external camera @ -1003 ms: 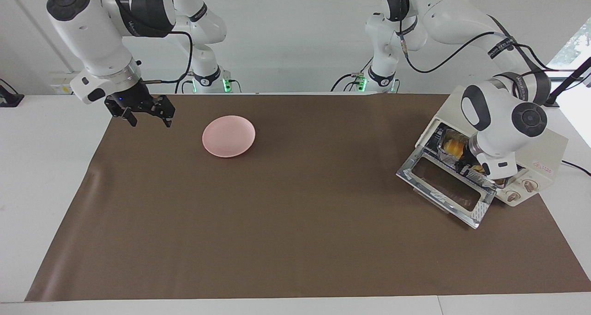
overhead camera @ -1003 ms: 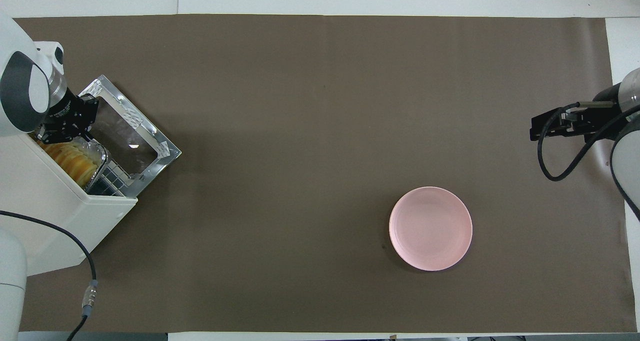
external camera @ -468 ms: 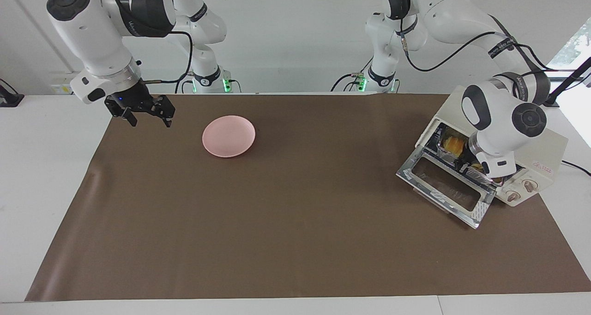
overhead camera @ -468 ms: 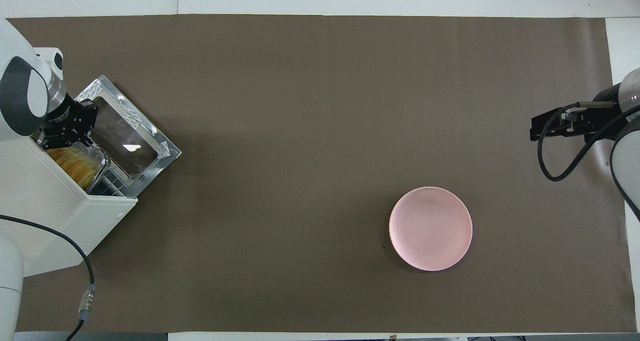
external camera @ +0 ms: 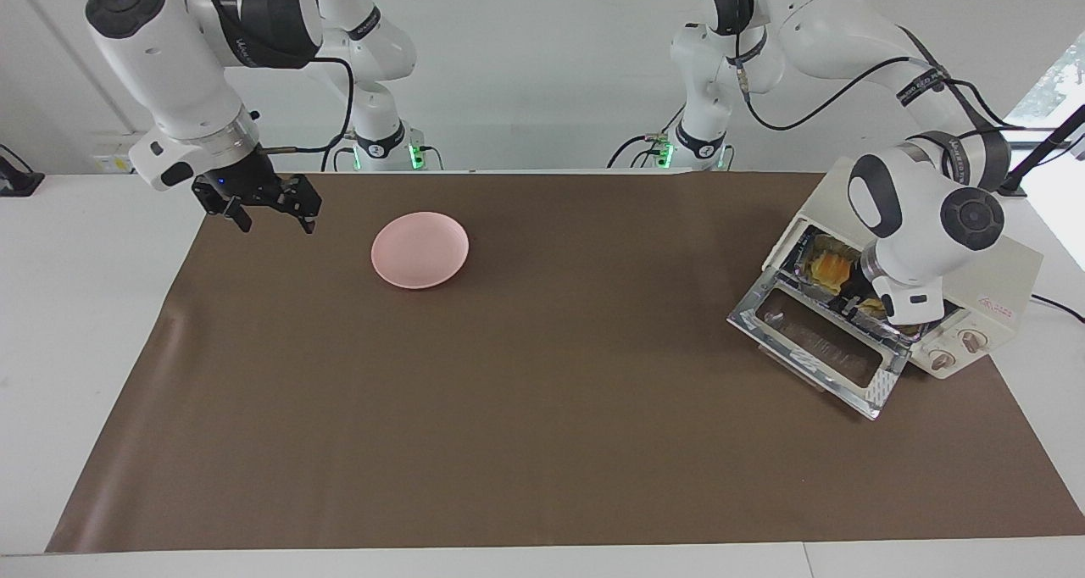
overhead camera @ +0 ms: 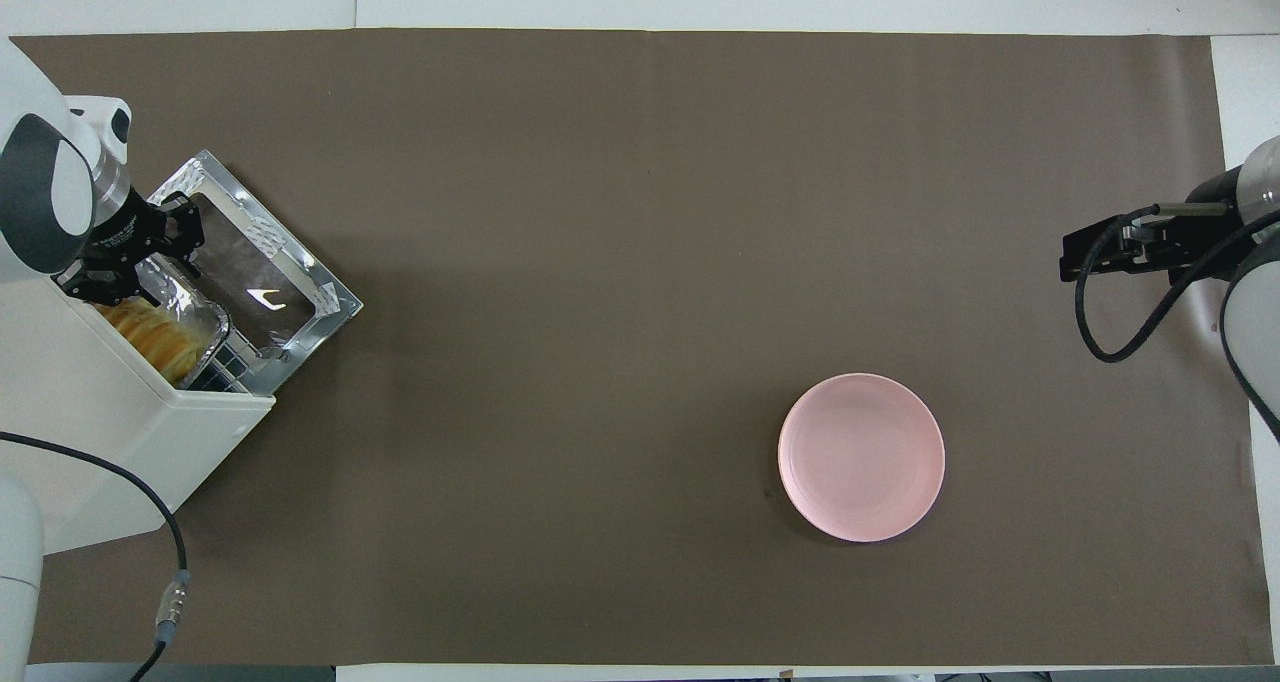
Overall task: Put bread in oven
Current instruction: 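Release the tray and raise the left gripper above the oven door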
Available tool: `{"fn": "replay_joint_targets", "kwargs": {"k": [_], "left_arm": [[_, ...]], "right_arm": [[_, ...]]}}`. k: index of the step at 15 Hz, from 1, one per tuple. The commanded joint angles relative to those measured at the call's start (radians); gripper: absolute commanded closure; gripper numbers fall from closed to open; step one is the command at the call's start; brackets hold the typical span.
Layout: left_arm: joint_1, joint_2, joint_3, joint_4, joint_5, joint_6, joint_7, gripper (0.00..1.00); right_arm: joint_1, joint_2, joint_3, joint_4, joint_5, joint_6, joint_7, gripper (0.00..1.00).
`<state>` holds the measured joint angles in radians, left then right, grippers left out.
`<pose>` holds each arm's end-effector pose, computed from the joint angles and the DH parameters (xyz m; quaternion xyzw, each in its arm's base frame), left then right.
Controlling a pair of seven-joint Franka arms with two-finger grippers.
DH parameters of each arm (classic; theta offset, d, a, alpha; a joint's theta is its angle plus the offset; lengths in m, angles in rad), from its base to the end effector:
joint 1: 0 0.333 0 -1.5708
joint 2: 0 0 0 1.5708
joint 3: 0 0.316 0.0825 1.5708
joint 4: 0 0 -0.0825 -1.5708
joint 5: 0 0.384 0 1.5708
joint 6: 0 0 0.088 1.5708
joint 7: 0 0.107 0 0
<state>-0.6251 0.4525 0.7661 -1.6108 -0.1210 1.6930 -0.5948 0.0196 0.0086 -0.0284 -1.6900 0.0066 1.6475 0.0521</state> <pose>0.6289 0.0199 0.4069 -0.9189 -0.3629 0.0955 0.1218 0.5590 -0.0042 0.5698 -0.9992 0.0308 0.0256 0.0026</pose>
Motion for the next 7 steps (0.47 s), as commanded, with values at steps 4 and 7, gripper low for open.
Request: {"fn": "replay_joint_targets", "kwargs": {"k": [4,7], "left_arm": [[-0.024,-0.032,0.006,0.09,0.026,0.014,0.018,0.0],[-0.022,-0.044,0.009,0.13,0.02,0.088,0.16,0.0]], "right_arm": [[-0.017,-0.018,0.013,-0.017,-0.014,0.006,-0.014,0.0],[-0.017,-0.018,0.013,-0.017,-0.014,0.005,-0.014,0.0]]}}
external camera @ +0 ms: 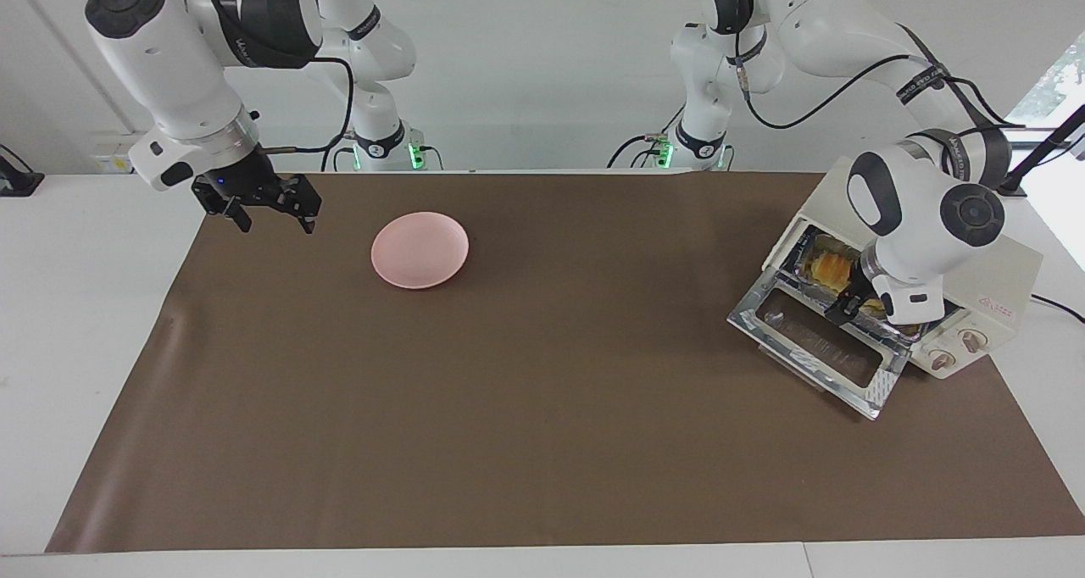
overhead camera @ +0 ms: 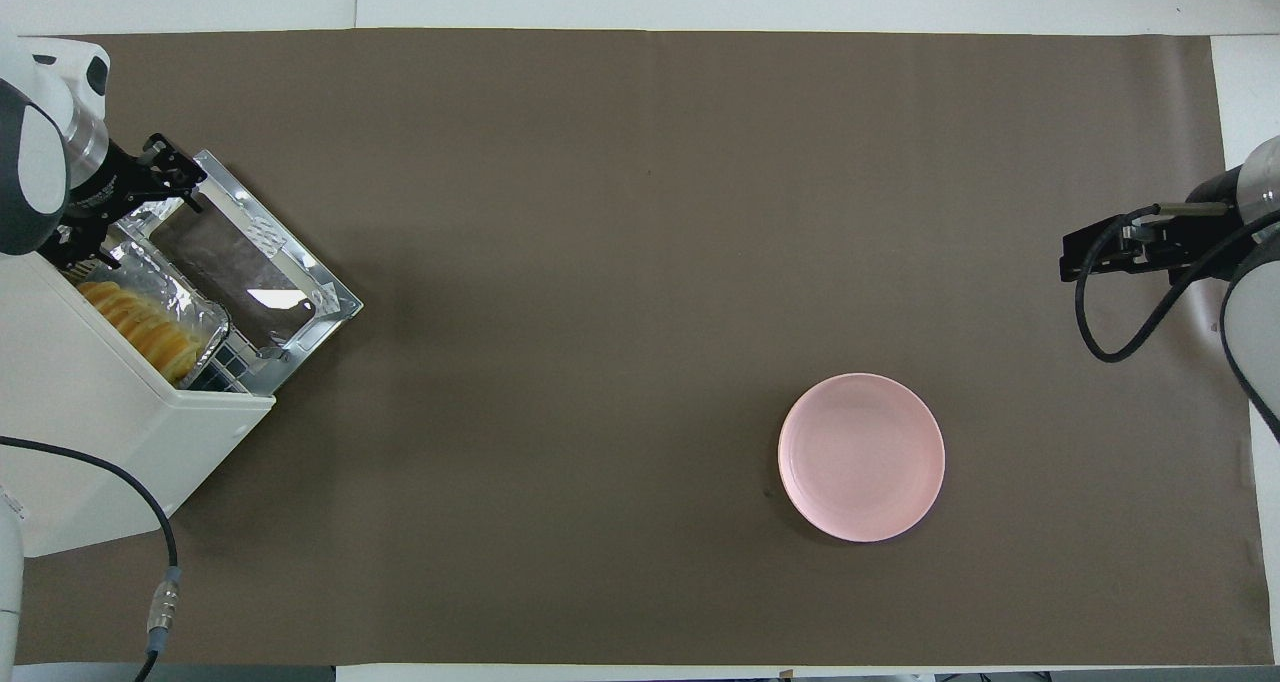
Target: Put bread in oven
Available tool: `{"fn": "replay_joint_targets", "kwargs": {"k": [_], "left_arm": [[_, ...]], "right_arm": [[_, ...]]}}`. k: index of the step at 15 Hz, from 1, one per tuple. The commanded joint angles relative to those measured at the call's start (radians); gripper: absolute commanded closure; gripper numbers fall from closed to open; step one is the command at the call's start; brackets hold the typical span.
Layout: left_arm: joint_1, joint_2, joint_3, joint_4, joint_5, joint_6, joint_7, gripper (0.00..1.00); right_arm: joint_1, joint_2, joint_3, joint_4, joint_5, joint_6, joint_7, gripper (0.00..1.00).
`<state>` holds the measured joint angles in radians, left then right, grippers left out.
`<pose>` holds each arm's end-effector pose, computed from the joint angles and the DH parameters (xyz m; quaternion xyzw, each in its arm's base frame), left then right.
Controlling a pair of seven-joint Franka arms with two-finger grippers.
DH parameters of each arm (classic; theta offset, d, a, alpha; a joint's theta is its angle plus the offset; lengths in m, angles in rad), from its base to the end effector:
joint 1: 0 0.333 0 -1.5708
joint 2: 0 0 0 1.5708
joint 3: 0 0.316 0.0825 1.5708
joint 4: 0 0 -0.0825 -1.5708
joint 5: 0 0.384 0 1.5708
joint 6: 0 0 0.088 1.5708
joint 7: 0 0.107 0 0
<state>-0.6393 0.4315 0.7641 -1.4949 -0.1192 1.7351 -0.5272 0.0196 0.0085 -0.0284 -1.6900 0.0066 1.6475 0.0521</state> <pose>0.6519 -0.0030 0.4711 -0.9448 -0.3131 0.0174 0.0945 0.5590 -0.0042 0.5699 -0.9992 0.0308 0.0256 0.0026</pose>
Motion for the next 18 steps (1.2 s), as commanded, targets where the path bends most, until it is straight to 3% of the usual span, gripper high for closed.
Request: {"fn": "replay_joint_targets", "kwargs": {"k": [1,4,7,10,13,15,17,18], "left_arm": [[0.0,-0.057,0.009,0.025,0.015,0.037,0.204,0.0],[0.0,-0.129,0.009,0.018,0.016,-0.05,0.479,0.0],[-0.014,-0.252,0.007,-0.053,0.019,-0.135,0.682,0.0],[-0.016,-0.313,-0.008,-0.045,0.021,-0.218,0.697,0.0],[-0.017,-0.31,-0.045,-0.018,0.024,-0.233,0.687,0.0],[-0.02,-0.335,-0.066,-0.014,0.026,-0.322,0.691,0.0],[0.028,-0.369,-0.113,-0.019,0.026,-0.361,0.694,0.0],[0.1,-0.373,-0.19,-0.019,0.026,-0.367,0.696,0.0]], "right_arm": [[-0.017,-0.018,0.013,-0.017,-0.014,0.005,-0.014,0.0],[-0.017,-0.018,0.015,-0.017,-0.014,0.005,-0.014,0.0],[-0.017,-0.018,0.013,-0.017,-0.014,0.005,-0.014,0.0],[-0.017,-0.018,0.013,-0.017,-0.014,0.005,-0.014,0.0],[-0.017,-0.018,0.013,-0.017,-0.014,0.006,-0.014,0.0],[-0.017,-0.018,0.013,-0.017,-0.014,0.005,-0.014,0.0],[-0.017,-0.018,0.013,-0.017,-0.014,0.005,-0.014,0.0],[-0.017,-0.018,0.013,-0.017,-0.014,0.005,-0.014,0.0]]}}
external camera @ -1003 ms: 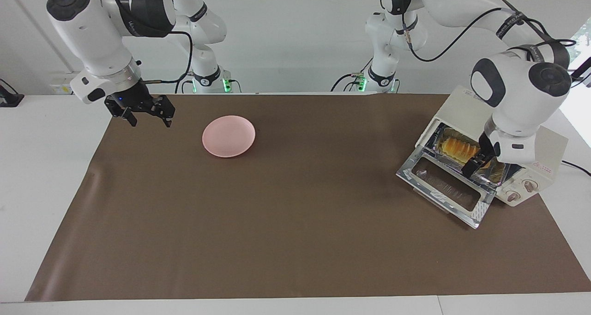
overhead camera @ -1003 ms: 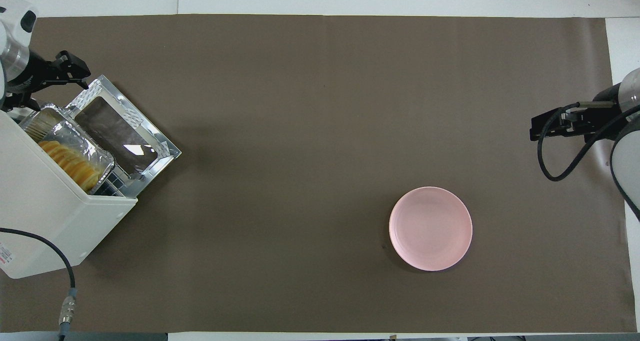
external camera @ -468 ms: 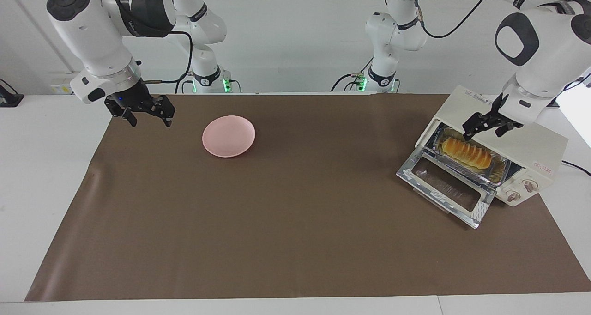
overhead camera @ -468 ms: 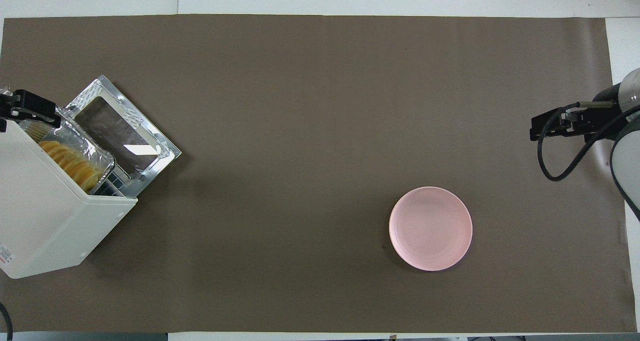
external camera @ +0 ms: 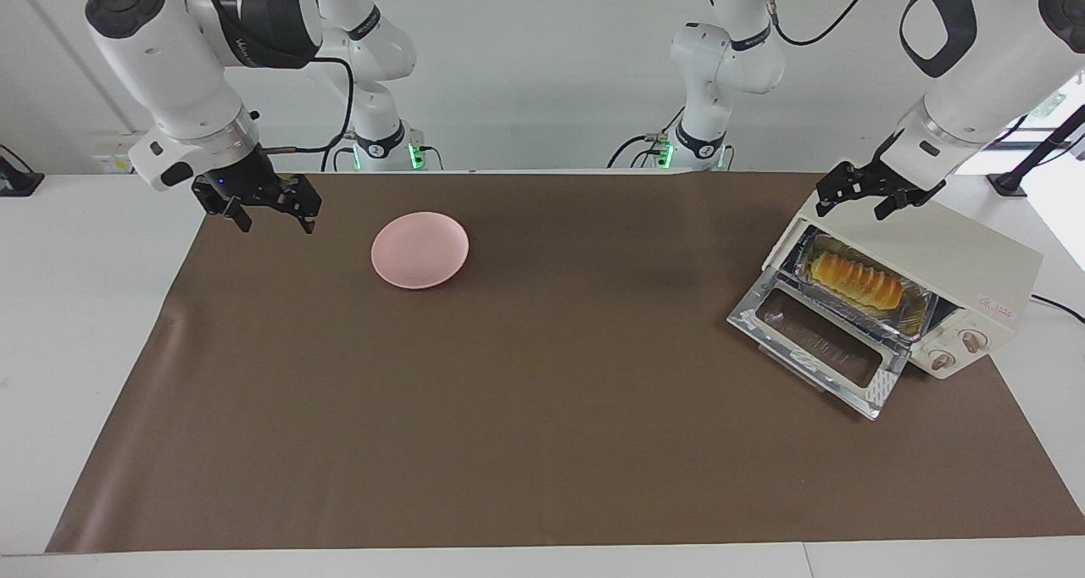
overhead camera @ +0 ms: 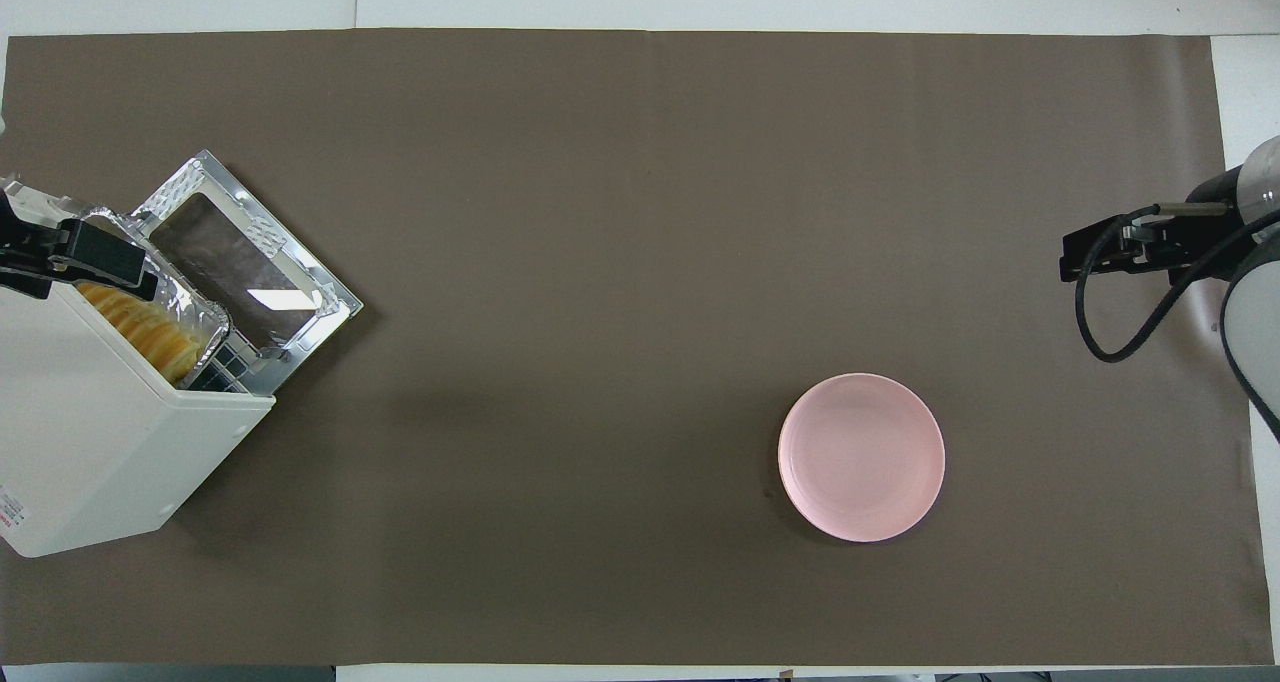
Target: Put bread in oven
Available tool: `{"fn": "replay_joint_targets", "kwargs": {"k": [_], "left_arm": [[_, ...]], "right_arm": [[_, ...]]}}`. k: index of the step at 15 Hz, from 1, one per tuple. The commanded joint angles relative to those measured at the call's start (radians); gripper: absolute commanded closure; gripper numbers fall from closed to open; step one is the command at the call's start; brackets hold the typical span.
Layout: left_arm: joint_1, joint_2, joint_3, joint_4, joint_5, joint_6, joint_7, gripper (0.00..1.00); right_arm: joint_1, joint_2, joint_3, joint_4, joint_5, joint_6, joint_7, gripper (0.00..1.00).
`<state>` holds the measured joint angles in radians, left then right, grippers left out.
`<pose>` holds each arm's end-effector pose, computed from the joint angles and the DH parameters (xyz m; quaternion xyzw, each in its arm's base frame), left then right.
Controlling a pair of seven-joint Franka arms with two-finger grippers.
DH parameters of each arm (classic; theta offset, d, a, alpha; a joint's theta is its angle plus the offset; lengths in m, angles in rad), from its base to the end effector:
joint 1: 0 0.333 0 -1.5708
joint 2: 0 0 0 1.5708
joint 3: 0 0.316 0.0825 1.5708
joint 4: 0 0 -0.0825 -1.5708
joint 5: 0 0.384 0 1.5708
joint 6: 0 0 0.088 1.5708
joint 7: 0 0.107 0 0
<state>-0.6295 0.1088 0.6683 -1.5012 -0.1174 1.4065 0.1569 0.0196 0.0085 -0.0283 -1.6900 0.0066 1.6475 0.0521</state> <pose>0.5626 -0.0116 0.5954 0.9937 -0.0615 -0.0871 0.0335 0.5590 -0.0041 0.5699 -0.9992 0.0307 0.0256 0.0026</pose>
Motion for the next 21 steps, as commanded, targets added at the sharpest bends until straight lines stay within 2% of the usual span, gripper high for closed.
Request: {"fn": "replay_joint_targets", "kwargs": {"k": [1,4,6,10,13,16,18,21], "left_arm": [[0.19,-0.063,-0.213,-0.011,0.025,-0.049,0.003,0.0],[0.455,-0.098,-0.523,-0.042,0.088,-0.055,-0.008,0.0],[0.591,-0.115,-0.669,-0.076,0.091,-0.031,-0.01,0.0],[0.6,-0.126,-0.687,-0.109,0.091,0.017,-0.013,0.0],[0.571,-0.175,-0.688,-0.204,0.091,0.066,-0.017,0.0],[0.573,-0.169,-0.688,-0.191,0.091,0.092,-0.017,0.0],[0.582,-0.155,-0.688,-0.147,0.09,0.095,-0.011,0.0],[0.573,-0.156,-0.688,-0.16,0.09,0.117,-0.019,0.0]], "right_arm": [[-0.017,-0.018,0.013,-0.017,-0.014,0.005,-0.014,0.0],[-0.017,-0.018,0.013,-0.017,-0.014,0.005,-0.014,0.0],[-0.017,-0.018,0.013,-0.017,-0.014,0.006,-0.014,0.0],[-0.017,-0.018,0.013,-0.017,-0.014,0.005,-0.014,0.0],[-0.017,-0.018,0.013,-0.017,-0.014,0.005,-0.014,0.0],[-0.017,-0.018,0.013,-0.017,-0.014,0.005,-0.014,0.0],[-0.017,-0.018,0.013,-0.017,-0.014,0.005,-0.014,0.0],[-0.017,-0.018,0.013,-0.017,-0.014,0.006,-0.014,0.0]]}}
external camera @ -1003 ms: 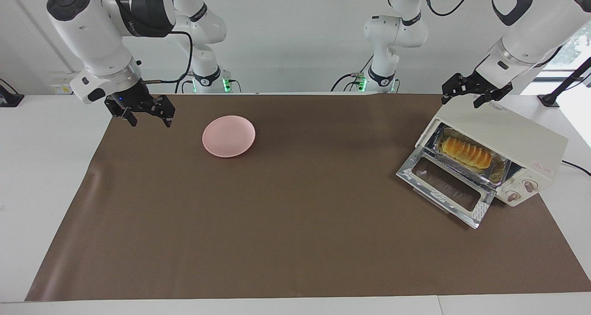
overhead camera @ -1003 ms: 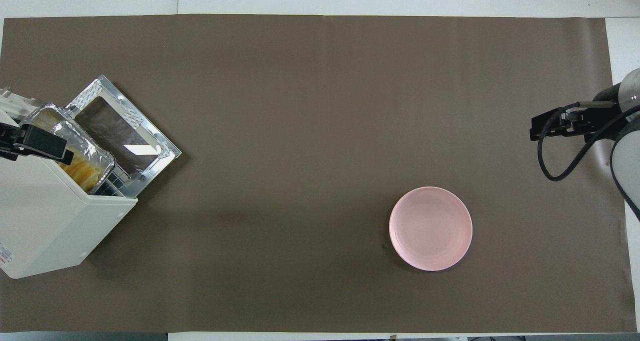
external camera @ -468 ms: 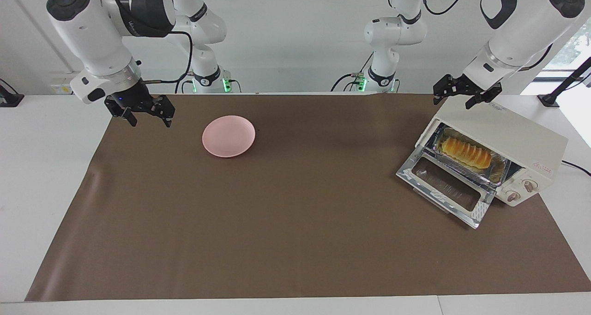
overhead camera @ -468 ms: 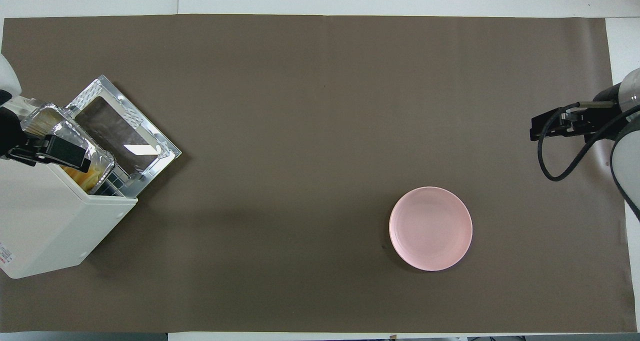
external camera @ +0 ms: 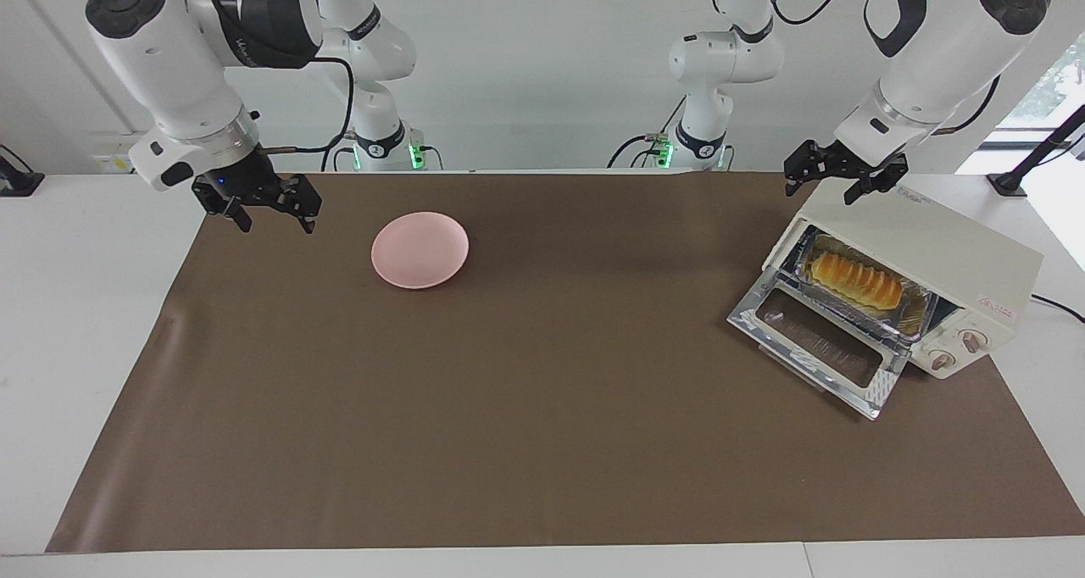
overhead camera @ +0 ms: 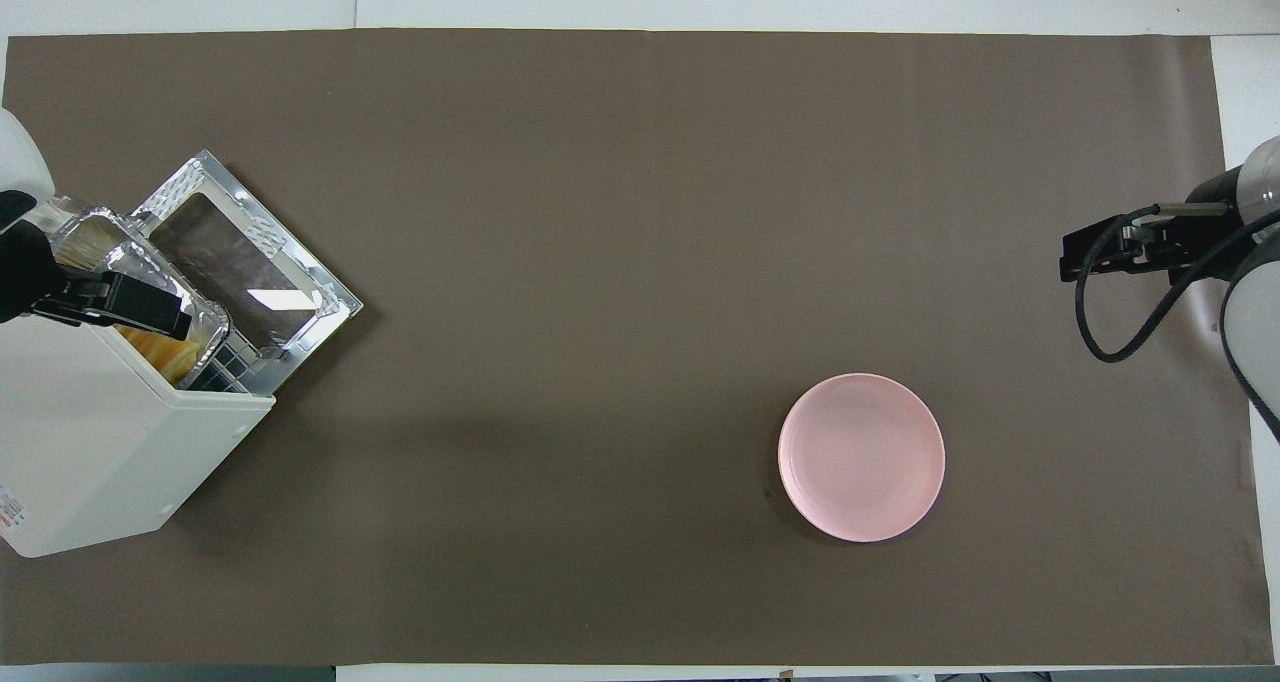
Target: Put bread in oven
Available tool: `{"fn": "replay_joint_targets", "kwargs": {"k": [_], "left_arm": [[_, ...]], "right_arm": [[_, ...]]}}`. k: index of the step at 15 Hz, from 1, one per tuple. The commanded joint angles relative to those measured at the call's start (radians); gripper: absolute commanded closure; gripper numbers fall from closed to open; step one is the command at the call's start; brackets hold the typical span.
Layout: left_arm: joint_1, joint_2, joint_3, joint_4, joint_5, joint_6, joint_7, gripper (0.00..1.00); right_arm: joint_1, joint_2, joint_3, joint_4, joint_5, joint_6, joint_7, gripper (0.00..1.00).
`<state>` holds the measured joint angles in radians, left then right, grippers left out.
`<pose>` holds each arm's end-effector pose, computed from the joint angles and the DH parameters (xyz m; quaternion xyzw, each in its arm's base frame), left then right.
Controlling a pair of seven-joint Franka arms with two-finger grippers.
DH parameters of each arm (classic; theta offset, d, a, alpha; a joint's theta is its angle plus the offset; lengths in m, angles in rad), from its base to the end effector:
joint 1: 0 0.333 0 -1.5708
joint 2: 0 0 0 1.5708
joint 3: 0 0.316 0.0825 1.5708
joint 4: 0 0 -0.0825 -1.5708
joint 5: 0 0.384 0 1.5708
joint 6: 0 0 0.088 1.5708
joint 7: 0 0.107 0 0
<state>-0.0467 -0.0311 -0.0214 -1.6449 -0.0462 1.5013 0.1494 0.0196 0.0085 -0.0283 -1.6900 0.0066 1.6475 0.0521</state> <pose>0.5337 -0.0418 0.6012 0.9922 -0.1086 -0.0552 0.0250 0.5590 -0.0041 0.5699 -0.9992 0.0307 0.0256 0.0026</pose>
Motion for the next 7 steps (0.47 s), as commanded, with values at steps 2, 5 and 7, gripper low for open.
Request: {"fn": "replay_joint_targets", "kwargs": {"k": [2,5,7], "left_arm": [[-0.012,-0.016,0.0,-0.015,0.019,0.02,-0.01,0.0],[-0.002,-0.021,0.0,-0.019,0.019,0.011,-0.008,0.0],[-0.005,-0.02,0.0,-0.019,0.019,0.011,-0.01,0.0]], "right_arm": [[-0.017,-0.018,0.013,-0.017,-0.014,0.005,-0.014,0.0],[-0.017,-0.018,0.013,-0.017,-0.014,0.005,-0.014,0.0],[-0.017,-0.018,0.013,-0.017,-0.014,0.006,-0.014,0.0]]}}
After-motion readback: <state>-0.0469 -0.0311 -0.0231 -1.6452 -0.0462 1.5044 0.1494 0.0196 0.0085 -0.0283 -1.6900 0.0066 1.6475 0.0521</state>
